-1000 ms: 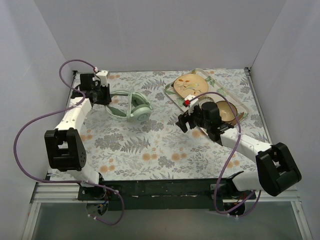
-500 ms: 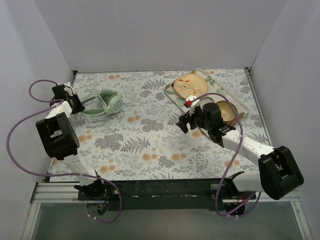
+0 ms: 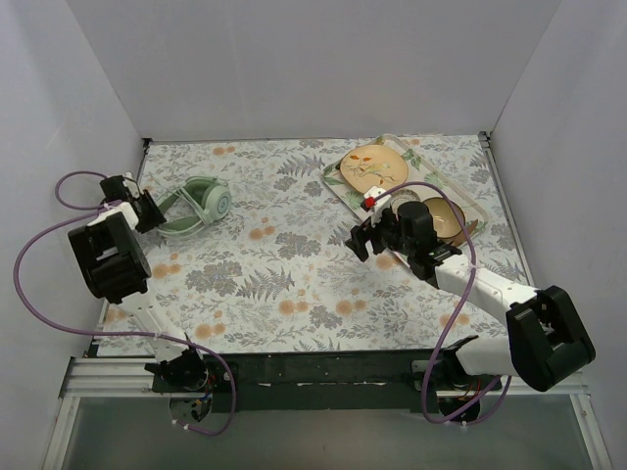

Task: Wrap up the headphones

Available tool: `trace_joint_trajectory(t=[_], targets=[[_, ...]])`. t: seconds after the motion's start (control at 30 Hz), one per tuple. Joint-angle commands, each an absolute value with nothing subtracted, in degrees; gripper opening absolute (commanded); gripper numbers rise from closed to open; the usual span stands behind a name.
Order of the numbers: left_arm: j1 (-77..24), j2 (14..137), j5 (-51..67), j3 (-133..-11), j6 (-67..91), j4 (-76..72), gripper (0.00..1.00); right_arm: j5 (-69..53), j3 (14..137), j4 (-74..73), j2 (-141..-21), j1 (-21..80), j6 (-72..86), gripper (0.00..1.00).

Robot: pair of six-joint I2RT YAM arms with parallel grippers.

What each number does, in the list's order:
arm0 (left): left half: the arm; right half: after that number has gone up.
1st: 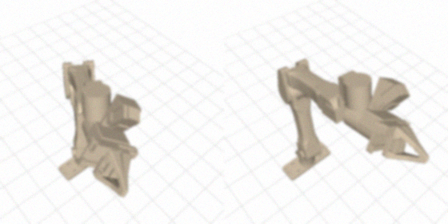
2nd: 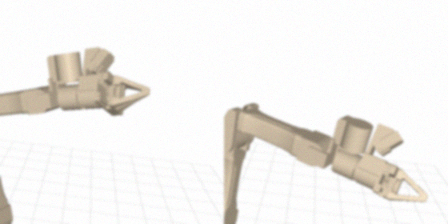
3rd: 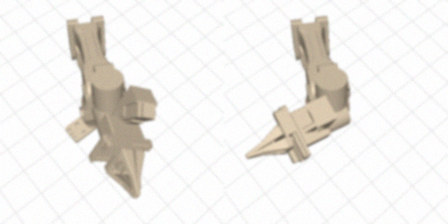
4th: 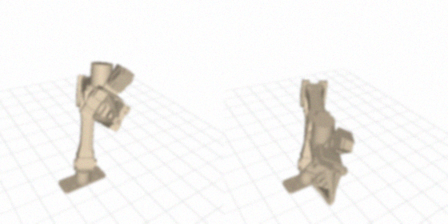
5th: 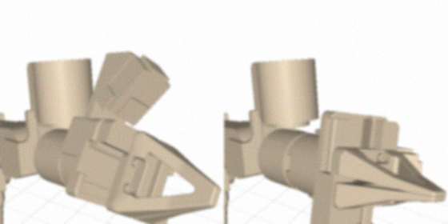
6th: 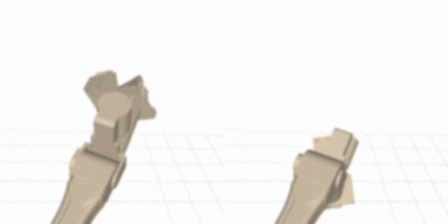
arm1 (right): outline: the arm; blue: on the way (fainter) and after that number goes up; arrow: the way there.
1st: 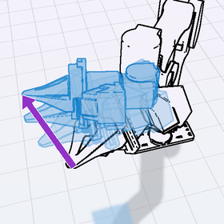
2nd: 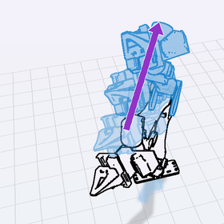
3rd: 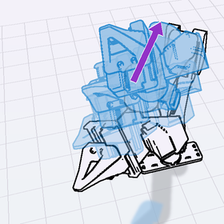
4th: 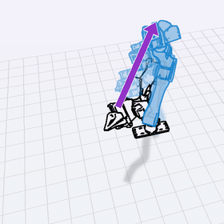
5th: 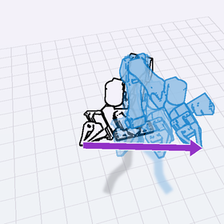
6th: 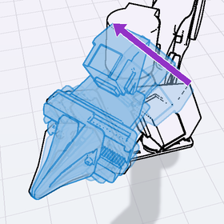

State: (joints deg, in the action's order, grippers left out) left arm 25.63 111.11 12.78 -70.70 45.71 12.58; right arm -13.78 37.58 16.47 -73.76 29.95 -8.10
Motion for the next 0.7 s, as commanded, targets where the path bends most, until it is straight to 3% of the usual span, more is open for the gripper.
trace_joint_trajectory(t=[0.0, 0.13, 0.3, 0.5, 0.67], targets=[[25.75, 107.5, 12.75, -69.96, 45.88, 10.11, 0.44, -15.03, 36.91, 18.28, -71.63, 29.71, -7.91, 0.87], [25.84, 105.3, 9.85, -69.7, 43.95, 9.84, 0.61, -15.56, 37.0, 18.37, -71.02, 29.62, -7.91, 0.88], [25.75, 103.1, 10.1, -70.22, 40.44, 10.45, 0.67, -16.0, 37.0, 18.28, -70.75, 29.71, -7.91, 0.88], [23.21, 107.14, 10.11, -75.76, 35.51, 14.85, 0.54, -16.0, 36.91, 18.19, -70.23, 29.71, -7.91, 0.88], [19.52, 110.55, 7.13, -79.87, 32.35, 15.55, 0.49, -15.65, 36.74, 17.75, -69.43, 29.62, -8.0, 0.88]])
